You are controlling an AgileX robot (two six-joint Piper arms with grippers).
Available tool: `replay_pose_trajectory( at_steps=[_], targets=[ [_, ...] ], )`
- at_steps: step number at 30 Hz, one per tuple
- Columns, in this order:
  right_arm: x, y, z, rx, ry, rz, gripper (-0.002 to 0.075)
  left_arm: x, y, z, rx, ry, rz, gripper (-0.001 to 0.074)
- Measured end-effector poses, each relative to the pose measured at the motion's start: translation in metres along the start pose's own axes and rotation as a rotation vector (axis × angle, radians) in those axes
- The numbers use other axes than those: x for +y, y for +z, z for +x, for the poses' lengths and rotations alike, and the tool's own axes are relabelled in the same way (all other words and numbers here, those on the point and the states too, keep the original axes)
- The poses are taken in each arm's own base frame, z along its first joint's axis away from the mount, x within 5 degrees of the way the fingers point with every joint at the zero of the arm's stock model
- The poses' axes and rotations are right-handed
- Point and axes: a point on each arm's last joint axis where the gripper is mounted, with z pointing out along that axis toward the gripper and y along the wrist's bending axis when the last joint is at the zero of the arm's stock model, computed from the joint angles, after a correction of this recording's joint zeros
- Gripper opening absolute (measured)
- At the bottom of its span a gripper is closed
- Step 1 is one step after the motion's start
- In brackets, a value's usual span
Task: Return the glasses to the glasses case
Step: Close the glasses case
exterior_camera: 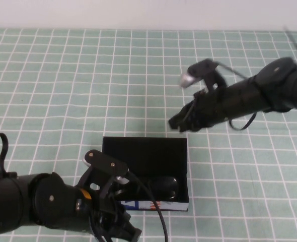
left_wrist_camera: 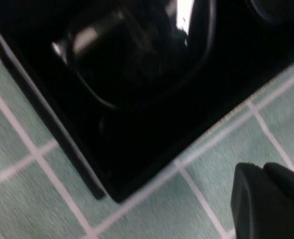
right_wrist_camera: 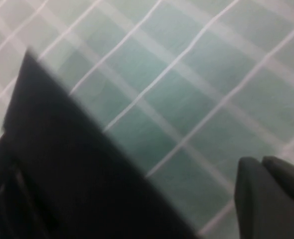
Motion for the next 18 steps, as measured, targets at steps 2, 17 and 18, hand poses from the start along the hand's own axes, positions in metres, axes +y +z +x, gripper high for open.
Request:
replay_pose_trajectory(
  at_steps=[2, 17, 18],
  targets=[
    [0.003, 0.009, 0.005, 0.025, -0.012, -0.033, -0.0011, 0.001, 0.000, -0.001, -0.013, 0.000, -0.006, -0.0004],
    [0.047, 0.017, -0.010, 0.070, -0.259, -0.340, -0.0011, 0.002, 0.000, -0.005, -0.055, -0.001, -0.026, -0.0004],
    [0.049, 0.016, -0.012, 0.071, -0.267, -0.354, -0.0011, 0.002, 0.000, -0.005, -0.056, -0.003, -0.027, -0.0004]
  ],
)
